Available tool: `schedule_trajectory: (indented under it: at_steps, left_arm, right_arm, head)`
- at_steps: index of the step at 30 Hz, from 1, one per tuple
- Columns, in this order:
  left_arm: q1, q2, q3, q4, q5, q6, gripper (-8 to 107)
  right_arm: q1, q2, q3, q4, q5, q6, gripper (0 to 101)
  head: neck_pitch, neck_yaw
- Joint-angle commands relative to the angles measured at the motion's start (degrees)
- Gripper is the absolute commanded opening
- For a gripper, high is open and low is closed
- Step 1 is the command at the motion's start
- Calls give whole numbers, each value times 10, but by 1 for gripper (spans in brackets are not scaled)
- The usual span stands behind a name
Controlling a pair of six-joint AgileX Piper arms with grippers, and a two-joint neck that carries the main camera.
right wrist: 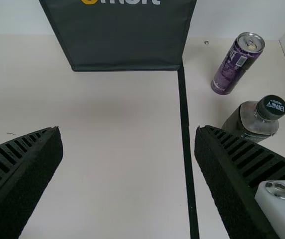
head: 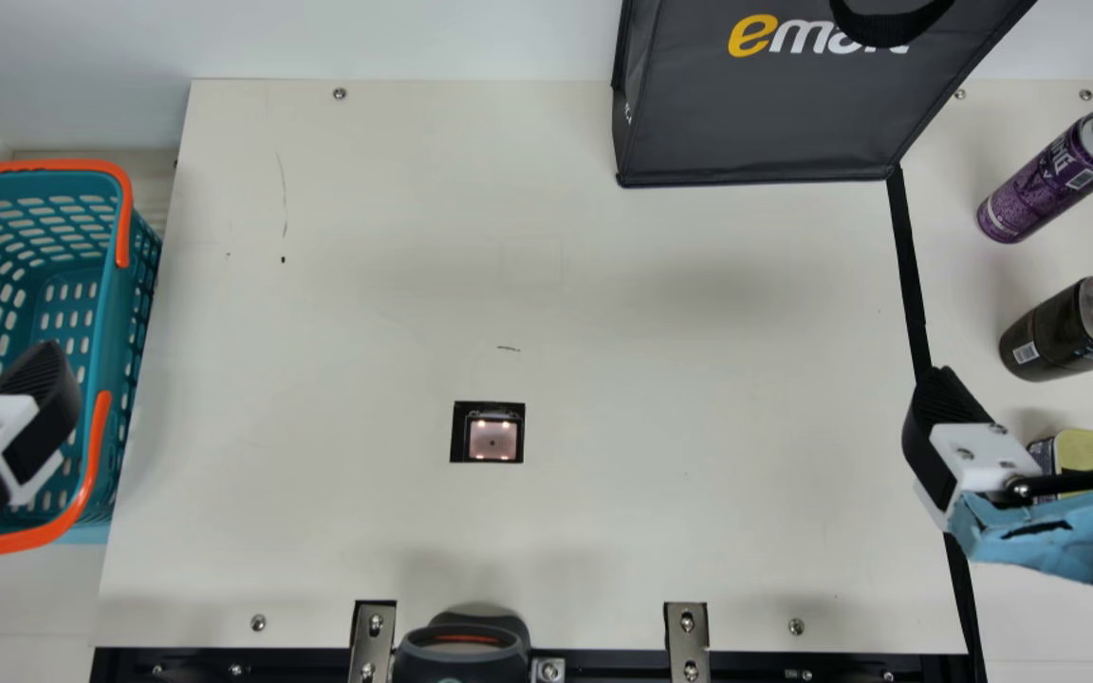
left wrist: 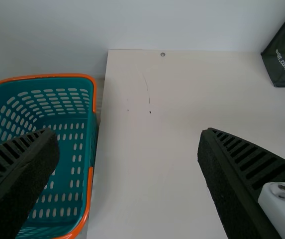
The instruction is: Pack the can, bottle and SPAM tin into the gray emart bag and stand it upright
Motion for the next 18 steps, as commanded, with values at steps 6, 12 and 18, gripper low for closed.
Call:
schedule_trajectory:
  at_steps: [6, 12, 18]
  left_arm:
    - [0, 0, 0, 0, 0, 0, 90]
    - [0, 0, 0, 0, 0, 0, 90]
    - [0, 0, 0, 0, 0, 0, 90]
  right_arm:
    - [0, 0, 0, 0, 0, 0, 95]
    - [0, 0, 0, 0, 0, 0, 95]
    - [0, 0, 0, 0, 0, 0, 95]
  head:
    - [-97, -91]
    - [-177, -171]
    - [-184, -183]
